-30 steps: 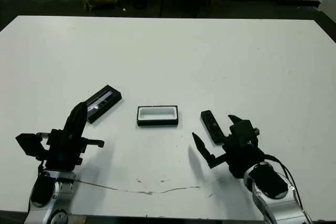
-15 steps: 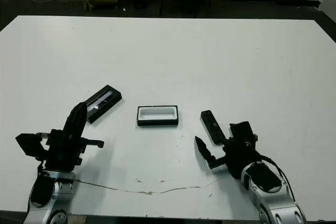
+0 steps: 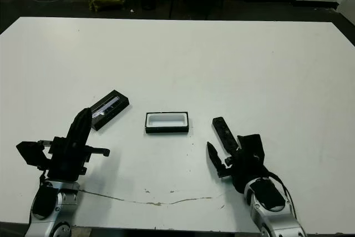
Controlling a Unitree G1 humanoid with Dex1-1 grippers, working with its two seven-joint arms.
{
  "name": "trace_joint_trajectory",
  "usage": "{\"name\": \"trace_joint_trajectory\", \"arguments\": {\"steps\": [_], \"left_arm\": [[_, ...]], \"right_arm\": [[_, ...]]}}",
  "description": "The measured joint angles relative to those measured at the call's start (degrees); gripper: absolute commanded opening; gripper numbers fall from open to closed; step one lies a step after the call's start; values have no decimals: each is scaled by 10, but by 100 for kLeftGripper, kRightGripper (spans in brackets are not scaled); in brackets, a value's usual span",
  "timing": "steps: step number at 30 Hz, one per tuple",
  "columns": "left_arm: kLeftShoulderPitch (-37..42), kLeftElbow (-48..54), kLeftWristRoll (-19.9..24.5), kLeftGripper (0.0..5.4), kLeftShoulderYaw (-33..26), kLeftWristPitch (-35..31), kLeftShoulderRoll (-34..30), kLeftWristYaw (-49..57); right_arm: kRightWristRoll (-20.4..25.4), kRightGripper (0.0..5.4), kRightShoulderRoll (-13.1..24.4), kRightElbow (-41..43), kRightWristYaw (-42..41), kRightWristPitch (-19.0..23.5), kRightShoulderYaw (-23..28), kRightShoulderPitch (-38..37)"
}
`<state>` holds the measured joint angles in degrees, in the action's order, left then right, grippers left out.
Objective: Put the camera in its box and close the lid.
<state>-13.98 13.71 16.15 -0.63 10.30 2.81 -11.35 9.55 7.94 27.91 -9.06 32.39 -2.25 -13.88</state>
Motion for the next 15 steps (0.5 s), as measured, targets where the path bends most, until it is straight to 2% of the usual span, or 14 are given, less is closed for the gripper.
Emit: {"name": "trace_joint_trajectory", "arguments": {"steps": [10,12,15], "left_arm": [[-1,6,-2,0,1,-7,1,7],[0,6,-3,0,1,-7,1,7],[-1,7,-2,0,1,-9,1,8]], "right_arm": [[9,76,4,-1,-14,-20,5,-13],[9,50,7,3,-17,-19,5,-15],[10,38,10,5,-21,-17,6,-16]]}}
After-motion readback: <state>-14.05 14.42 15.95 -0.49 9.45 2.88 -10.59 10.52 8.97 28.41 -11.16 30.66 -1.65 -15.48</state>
